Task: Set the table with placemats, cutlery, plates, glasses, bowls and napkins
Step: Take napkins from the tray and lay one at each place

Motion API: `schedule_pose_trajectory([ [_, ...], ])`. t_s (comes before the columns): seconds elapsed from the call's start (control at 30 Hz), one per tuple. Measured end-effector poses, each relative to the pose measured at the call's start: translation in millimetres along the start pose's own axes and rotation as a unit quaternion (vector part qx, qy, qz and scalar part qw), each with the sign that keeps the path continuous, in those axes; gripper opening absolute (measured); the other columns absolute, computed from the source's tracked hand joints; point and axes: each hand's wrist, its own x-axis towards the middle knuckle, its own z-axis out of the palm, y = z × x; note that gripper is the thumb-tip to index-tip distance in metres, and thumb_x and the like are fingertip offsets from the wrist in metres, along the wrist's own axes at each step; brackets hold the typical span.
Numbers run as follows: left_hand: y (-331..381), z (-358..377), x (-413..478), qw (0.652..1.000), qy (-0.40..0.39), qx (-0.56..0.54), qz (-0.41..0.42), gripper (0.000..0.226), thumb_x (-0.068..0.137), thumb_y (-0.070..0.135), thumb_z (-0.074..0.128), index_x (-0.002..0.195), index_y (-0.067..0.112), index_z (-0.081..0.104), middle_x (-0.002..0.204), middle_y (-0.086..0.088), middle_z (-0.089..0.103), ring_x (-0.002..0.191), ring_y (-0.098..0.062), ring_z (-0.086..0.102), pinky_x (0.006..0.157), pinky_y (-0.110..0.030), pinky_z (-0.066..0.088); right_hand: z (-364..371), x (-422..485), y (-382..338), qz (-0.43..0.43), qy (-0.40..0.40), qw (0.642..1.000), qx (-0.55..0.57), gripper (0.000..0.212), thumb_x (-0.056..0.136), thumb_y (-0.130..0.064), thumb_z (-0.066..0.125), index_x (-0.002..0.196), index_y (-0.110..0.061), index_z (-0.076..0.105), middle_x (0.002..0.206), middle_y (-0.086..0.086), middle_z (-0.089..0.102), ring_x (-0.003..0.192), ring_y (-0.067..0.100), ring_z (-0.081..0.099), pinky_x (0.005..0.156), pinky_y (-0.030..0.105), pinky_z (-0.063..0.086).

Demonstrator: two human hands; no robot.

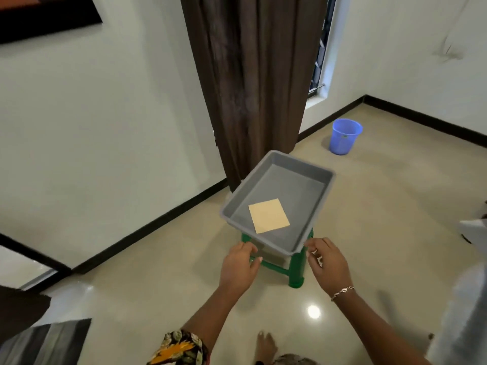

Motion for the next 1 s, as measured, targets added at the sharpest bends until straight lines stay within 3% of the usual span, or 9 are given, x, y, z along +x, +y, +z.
schedule_pose_trajectory([
  [0.13, -28.7, -20.6, 56.7, 0.998, -0.049, 0.003, -0.04, 0.024, 0.091, 0.027, 0.056, 0.108, 0.011, 0.058, 0.109, -0.003, 0.059, 0.102, -0.017, 0.053, 0.081, -0.023, 0.04, 21.2, 57.0, -4.6, 0.091, -0.021, 0.995, 0.039, 0.018, 0.082, 0.004, 0.056, 0.094, -0.005, 0.066, 0.082, 0.001, 0.057, 0.065, 0.011, 0.05, 0.066, 0.025, 0.039],
  [0.27, -50.0, -32.9, 109.5, 0.993, -0.079, -0.01, -0.087, 0.022, 0.09, 0.025, 0.058, 0.106, 0.009, 0.058, 0.11, -0.004, 0.06, 0.099, -0.016, 0.056, 0.078, -0.02, 0.039, 38.0, 105.7, -1.0, 0.207, -0.063, 0.974, 0.064, 0.018, 0.085, 0.0, 0.054, 0.098, -0.005, 0.065, 0.089, 0.014, 0.067, 0.079, 0.025, 0.059, 0.072, 0.026, 0.043],
  [0.4, -61.7, -24.7, 168.9, 0.985, -0.123, -0.046, -0.115, 0.009, 0.09, 0.022, 0.057, 0.092, 0.015, 0.051, 0.103, -0.003, 0.06, 0.092, -0.013, 0.054, 0.072, -0.019, 0.036, 57.3, 146.9, 13.5, 0.274, -0.094, 0.956, 0.056, 0.018, 0.085, -0.003, 0.053, 0.098, -0.009, 0.064, 0.091, 0.015, 0.068, 0.086, 0.029, 0.062, 0.076, 0.029, 0.047],
  [0.57, -78.6, 9.6, 246.8, 0.969, -0.197, -0.075, -0.127, 0.01, 0.09, 0.017, 0.059, 0.089, 0.013, 0.05, 0.087, 0.001, 0.053, 0.086, -0.015, 0.052, 0.071, -0.023, 0.039, 97.0, 188.4, 42.8, 0.388, -0.121, 0.911, 0.071, 0.013, 0.086, -0.008, 0.056, 0.097, -0.007, 0.064, 0.087, 0.009, 0.063, 0.081, 0.023, 0.057, 0.075, 0.027, 0.044],
  [0.67, -93.5, 34.5, 283.6, 0.96, -0.236, -0.067, -0.139, 0.016, 0.089, 0.014, 0.059, 0.079, 0.017, 0.046, 0.076, 0.005, 0.048, 0.084, -0.017, 0.052, 0.073, -0.027, 0.041, 125.9, 209.9, 61.5, 0.446, -0.128, 0.882, 0.083, 0.01, 0.086, -0.008, 0.055, 0.091, -0.011, 0.064, 0.088, 0.01, 0.064, 0.088, 0.03, 0.062, 0.084, 0.036, 0.051],
  [0.73, -103.2, 51.1, 302.6, 0.956, -0.246, -0.062, -0.147, 0.014, 0.09, 0.015, 0.058, 0.084, 0.016, 0.046, 0.083, 0.001, 0.051, 0.085, -0.016, 0.051, 0.071, -0.026, 0.039, 146.7, 223.3, 78.9, 0.473, -0.144, 0.865, 0.083, 0.013, 0.086, -0.007, 0.052, 0.083, -0.016, 0.061, 0.091, 0.011, 0.064, 0.094, 0.033, 0.062, 0.089, 0.042, 0.051],
  [0.83, -115.6, 75.7, 324.3, 0.947, -0.274, -0.055, -0.156, 0.012, 0.091, 0.019, 0.057, 0.1, 0.014, 0.051, 0.099, -0.004, 0.056, 0.092, -0.016, 0.054, 0.069, -0.019, 0.034, 176.7, 240.7, 105.2, 0.515, -0.153, 0.84, 0.079, 0.017, 0.087, -0.004, 0.049, 0.083, -0.016, 0.061, 0.092, 0.013, 0.063, 0.088, 0.029, 0.061, 0.085, 0.041, 0.053],
  [1.0, -132.7, 115.6, 352.9, 0.922, -0.346, -0.059, -0.165, 0.041, 0.09, 0.019, 0.06, 0.128, 0.008, 0.05, 0.132, -0.009, 0.055, 0.122, -0.024, 0.052, 0.1, -0.032, 0.04, 213.2, 258.9, 136.6, 0.565, -0.128, 0.814, 0.048, 0.032, 0.087, -0.005, 0.054, 0.119, -0.002, 0.058, 0.121, 0.019, 0.059, 0.112, 0.035, 0.056, 0.095, 0.036, 0.044],
])
